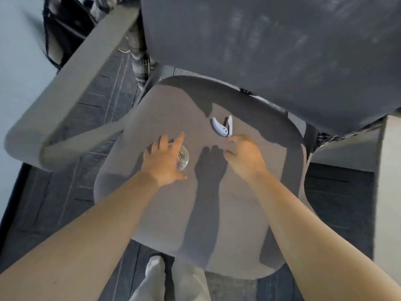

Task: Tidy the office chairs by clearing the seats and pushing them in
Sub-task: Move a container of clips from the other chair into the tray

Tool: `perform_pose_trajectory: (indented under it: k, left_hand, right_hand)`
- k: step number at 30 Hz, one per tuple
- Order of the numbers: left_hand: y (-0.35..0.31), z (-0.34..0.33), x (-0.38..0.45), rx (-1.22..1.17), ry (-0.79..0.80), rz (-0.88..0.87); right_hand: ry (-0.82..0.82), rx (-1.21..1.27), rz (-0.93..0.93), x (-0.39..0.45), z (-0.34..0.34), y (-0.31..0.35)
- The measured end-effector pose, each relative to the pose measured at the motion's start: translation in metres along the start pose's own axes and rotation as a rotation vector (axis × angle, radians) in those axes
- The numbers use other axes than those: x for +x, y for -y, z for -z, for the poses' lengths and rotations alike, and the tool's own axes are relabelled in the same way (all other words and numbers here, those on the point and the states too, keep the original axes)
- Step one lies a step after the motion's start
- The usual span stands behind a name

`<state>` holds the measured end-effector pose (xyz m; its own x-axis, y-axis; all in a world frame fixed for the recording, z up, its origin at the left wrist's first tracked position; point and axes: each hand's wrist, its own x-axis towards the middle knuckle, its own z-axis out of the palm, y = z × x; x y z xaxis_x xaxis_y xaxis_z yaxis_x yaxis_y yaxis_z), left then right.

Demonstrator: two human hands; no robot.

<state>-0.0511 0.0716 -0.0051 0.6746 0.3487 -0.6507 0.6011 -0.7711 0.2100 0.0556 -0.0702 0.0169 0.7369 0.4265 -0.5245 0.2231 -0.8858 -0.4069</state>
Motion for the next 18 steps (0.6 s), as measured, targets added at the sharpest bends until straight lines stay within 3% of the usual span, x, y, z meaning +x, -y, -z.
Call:
perform_pose_trajectory:
  k: [4,11,18]
  left_hand:
    - [-0.002,0.003,0.029,-0.054,0.023,0.017]
    - [-0.005,0.029,0.067,-0.24,-0.163,0.024]
    - [-0.002,0.032,0.067,-0.266,-0.158,0.0]
  right_hand:
    - [-0.063,0.005,0.006,0.043,-0.008,-0.001]
    - [-0.072,-0.112,-0.055,0.096,-0.03,0.0]
    - [-0.083,0.041,-0.063,0.099,-0.036,-0.008]
